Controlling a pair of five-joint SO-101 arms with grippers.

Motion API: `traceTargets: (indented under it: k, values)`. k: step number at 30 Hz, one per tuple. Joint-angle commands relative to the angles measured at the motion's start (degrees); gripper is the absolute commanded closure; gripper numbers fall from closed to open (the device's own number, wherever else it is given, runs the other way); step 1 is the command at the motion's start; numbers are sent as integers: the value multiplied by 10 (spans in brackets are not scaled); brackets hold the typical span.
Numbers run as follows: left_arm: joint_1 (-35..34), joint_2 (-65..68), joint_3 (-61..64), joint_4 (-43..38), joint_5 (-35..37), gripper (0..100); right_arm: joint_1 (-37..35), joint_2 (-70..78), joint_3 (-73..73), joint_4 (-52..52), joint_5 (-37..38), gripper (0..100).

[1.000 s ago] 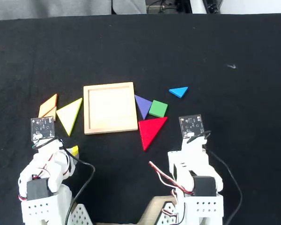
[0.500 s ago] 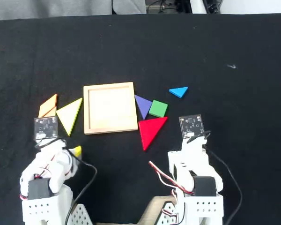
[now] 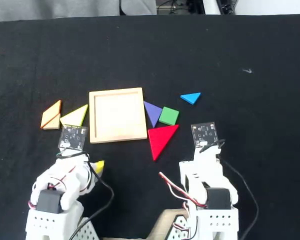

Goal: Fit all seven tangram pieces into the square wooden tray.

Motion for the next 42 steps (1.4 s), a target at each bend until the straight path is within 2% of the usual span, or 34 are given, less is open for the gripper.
traceTargets:
  k: [1,7,11,20,22,27,29,32,38,42]
  values:
    - [8,-2,9,-53,0,768,6,-41,0,4,-4,987]
    - [-77,-2,11,-316,0,768,5,-42,0,0,-1,987]
    - [-121,-2,11,-353,5,770,5,-42,0,4,-3,987]
    - [-147,-2,-35,-236,1,772,5,-43,0,-7,-1,987]
    - [-147,-2,-87,-188,0,772,5,-43,0,-58,-2,986]
    - [-147,-2,-272,-14,-4,772,11,-43,0,-265,-4,986]
    - [-145,0,-303,40,-61,769,10,-43,0,-316,-4,986]
    - [-145,-1,-281,59,-175,772,8,-42,0,-344,-4,986]
    - [-158,-2,-216,38,-185,768,21,-43,-3,-346,0,986]
    - [-158,-2,-186,-26,-171,770,87,-49,-8,-395,1,986]
